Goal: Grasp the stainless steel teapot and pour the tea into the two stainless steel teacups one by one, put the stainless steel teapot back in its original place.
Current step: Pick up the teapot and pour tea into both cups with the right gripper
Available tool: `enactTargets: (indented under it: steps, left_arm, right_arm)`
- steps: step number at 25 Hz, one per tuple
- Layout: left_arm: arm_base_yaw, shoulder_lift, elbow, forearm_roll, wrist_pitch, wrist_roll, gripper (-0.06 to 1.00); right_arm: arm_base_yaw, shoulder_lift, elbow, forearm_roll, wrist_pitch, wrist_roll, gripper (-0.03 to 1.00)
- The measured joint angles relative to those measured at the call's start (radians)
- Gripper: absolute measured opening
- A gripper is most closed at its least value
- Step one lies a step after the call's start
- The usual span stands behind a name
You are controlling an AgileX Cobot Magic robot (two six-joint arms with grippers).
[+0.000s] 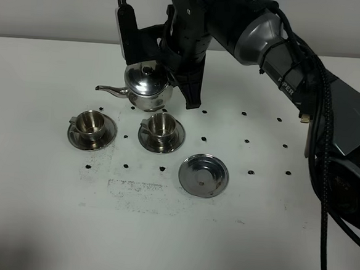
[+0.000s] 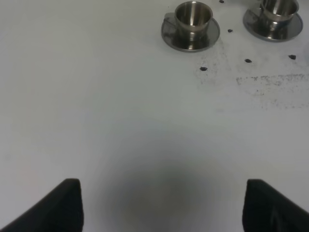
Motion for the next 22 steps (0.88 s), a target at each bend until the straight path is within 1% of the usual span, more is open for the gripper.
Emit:
enactTargets:
  steps: [4, 7, 8, 12, 18, 22]
  left_arm:
    - [0.0, 0.0, 0.0, 0.0, 0.0, 0.001, 0.66]
    - [0.0, 0.0, 0.0, 0.0, 0.0, 0.001, 0.66]
    - [0.0, 0.0, 0.0, 0.0, 0.0, 0.001, 0.66]
    - [0.0, 0.0, 0.0, 0.0, 0.0, 0.001, 0.66]
    - [0.0, 0.0, 0.0, 0.0, 0.0, 0.001, 0.66]
    - [0.0, 0.0, 0.0, 0.0, 0.0, 0.001, 0.66]
  right_arm:
    - [0.0, 0.026, 0.0, -0.04, -0.029, 0.057, 0.17]
    - [0.0, 0.032, -0.001, -0.08, -0.087, 0.146, 0.17]
    - [0.0, 0.032, -0.004, -0.093, -0.105, 0.157, 0.17]
    - [-0.001, 0.037, -0.01, -0.112, -0.125, 0.113, 0.17]
    - [-0.003, 0.066, -0.01, -0.116, -0.13, 0.103, 0.17]
    - [-0.003, 0.076, -0.01, -0.125, -0.164, 0.072, 0.17]
